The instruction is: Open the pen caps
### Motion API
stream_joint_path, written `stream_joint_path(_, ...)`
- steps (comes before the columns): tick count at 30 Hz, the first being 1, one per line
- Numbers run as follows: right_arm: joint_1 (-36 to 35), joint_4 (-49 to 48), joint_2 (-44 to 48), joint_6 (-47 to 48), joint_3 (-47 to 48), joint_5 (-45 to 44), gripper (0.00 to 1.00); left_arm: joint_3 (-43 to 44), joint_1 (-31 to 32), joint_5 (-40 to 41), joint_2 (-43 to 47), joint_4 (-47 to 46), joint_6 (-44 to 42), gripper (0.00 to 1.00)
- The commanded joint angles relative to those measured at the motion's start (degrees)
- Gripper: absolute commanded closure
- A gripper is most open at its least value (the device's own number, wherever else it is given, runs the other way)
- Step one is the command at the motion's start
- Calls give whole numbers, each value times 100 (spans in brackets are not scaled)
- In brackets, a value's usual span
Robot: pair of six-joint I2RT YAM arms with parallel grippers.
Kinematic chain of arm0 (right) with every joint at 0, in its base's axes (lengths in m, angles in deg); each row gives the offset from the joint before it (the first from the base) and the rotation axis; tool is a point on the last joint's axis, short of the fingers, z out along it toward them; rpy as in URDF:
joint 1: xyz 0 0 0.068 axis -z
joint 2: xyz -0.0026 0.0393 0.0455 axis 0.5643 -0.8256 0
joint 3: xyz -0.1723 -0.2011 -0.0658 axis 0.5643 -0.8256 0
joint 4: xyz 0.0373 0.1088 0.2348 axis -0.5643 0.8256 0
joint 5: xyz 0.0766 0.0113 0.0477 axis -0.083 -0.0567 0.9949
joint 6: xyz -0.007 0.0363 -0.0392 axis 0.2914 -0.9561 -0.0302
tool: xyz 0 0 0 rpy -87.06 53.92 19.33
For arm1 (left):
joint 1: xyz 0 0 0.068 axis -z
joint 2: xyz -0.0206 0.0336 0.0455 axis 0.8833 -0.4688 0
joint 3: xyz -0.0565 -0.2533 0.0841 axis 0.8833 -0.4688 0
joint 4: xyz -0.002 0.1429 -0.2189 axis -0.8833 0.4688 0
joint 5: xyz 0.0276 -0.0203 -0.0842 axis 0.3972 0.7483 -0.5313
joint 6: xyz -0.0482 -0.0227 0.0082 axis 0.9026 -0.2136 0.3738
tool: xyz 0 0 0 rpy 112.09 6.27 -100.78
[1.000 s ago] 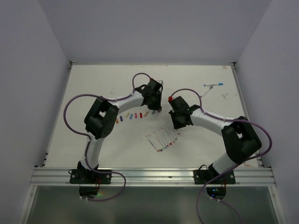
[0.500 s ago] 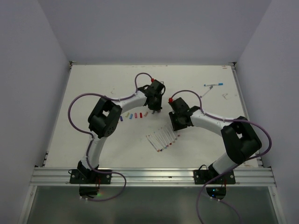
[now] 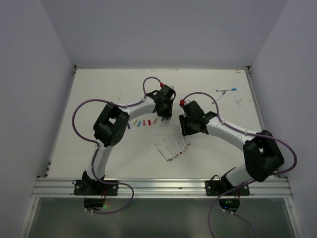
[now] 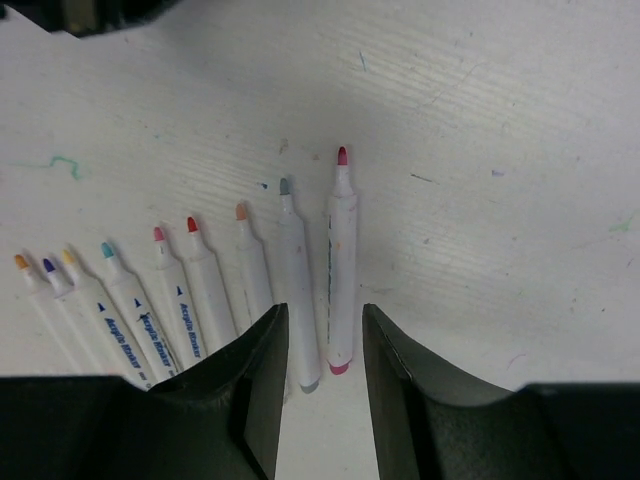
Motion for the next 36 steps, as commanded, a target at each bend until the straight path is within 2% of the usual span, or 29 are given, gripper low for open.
stream_joint_path(1, 47, 87, 451, -74, 353, 38, 61, 42, 29, 250, 51, 114, -115, 65)
stream_joint_path(6, 354, 236, 584, -231, 512, 30, 60, 209, 2, 268, 235, 228, -238, 63)
stream_joint_path(10, 925, 228, 601, -495, 617, 143, 46, 463, -15, 277, 718, 334, -379, 59)
stream_joint_path(12, 1268, 210, 514, -670, 731, -13, 45, 525, -7, 285, 1104, 412, -396, 58)
stream_joint_path(13, 1364, 210, 461, -741, 793, -84, 40, 526, -15, 294, 1262, 422, -405, 55)
stream_joint_path(17, 2005, 193, 14, -996, 1197, -234, 39, 298, -15, 391, 2341, 387, -405, 53)
stream_joint_path(23, 2551, 280, -1295, -1120, 2277, -822, 39, -1643, -24, -601, 4371, -1009, -379, 51)
stream_joint_path(25, 2622, 333, -1734, -1111, 2664, -1059, 39, -2335, -24, -908, 4769, -1370, -431, 48)
stream_joint_path(29, 2929, 333, -2412, -1242, 3183, -1070, 39, -3243, -77, -954, 5744, -1731, -432, 42)
stream_joint_path(36, 3158, 272, -3362, -1295, 4044, -901, 41, -4157, -208, -1507, 6045, -2170, -678, 39)
